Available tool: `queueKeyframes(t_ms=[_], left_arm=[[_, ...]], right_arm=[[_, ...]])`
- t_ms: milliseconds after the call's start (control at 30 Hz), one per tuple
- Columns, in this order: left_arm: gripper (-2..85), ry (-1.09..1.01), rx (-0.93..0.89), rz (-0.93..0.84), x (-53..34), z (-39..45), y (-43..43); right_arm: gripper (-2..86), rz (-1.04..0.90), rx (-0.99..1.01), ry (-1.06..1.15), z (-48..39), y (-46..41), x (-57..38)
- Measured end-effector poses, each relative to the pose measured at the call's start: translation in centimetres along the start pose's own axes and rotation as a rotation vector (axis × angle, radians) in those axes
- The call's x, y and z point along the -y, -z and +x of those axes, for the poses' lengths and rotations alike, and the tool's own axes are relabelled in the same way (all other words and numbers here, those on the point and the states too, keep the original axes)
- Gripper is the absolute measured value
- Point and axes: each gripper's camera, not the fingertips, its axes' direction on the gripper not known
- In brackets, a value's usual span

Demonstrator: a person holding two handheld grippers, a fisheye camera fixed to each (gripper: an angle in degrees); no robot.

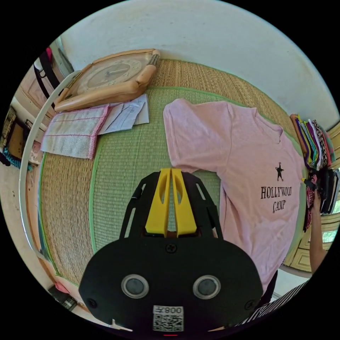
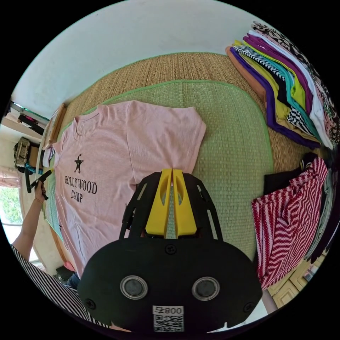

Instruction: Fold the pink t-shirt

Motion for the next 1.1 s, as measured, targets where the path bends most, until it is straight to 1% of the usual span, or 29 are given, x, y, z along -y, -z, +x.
queueKeyframes(t_ms=[133,233,300,333,367,433,533,600,667,767,833,900,933,1100], left_arm=[[0.7,-0.044,-0.032,0.05,-1.0,1.0,0.1],[0.8,-0.037,-0.094,0.092,-0.5,1.7,-0.4],[0.5,-0.039,-0.079,0.066,0.0,2.2,-1.2],[0.4,-0.057,-0.055,0.012,0.2,2.4,-2.1],[0.3,-0.069,-0.053,0.033,-0.1,2.5,-2.1],[0.2,-0.076,-0.054,0.008,-0.7,2.2,-2.2],[0.2,-0.076,0.024,0.007,-2.1,1.8,-1.9],[0.1,-0.083,0.04,0.029,-2.5,1.8,-1.4],[0.1,-0.099,-0.023,0.091,-2.3,2.4,-0.5],[0.2,-0.122,-0.055,0.124,-1.0,3.9,-0.6],[0.2,-0.131,-0.041,0.108,-0.3,4.6,-1.4],[0.2,-0.13,0.0,0.045,-0.3,4.8,-2.8],[0.1,-0.127,-0.012,0.069,-0.9,4.6,-3.0],[0.2,-0.095,-0.041,0.046,-3.4,3.6,-3.1]], right_arm=[[0.2,0.028,0.02,-0.02,0.7,0.1,-0.8],[0.2,0.021,0.027,-0.036,1.0,0.1,-0.2],[0.2,0.012,0.012,-0.03,0.9,0.1,0.1],[0.2,0.009,0.008,-0.023,1.0,0.1,0.1],[0.2,0.012,0.018,-0.03,1.2,0.1,0.1],[0.2,0.021,0.042,-0.044,1.7,0.2,-0.1],[0.1,0.055,0.087,-0.071,2.6,0.1,-0.6],[0.1,0.067,0.112,-0.088,3.0,0.0,-0.7],[0.2,0.071,0.12,-0.097,3.2,0.0,-0.8],[0.2,0.069,0.104,-0.091,3.2,-0.1,-0.8],[0.2,0.066,0.104,-0.095,3.3,-0.2,-0.8],[0.2,0.066,0.112,-0.098,3.5,-0.3,-0.9],[0.2,0.07,0.12,-0.1,3.7,-0.3,-1.1],[0.2,0.096,0.178,-0.135,4.8,-0.4,-2.5]])
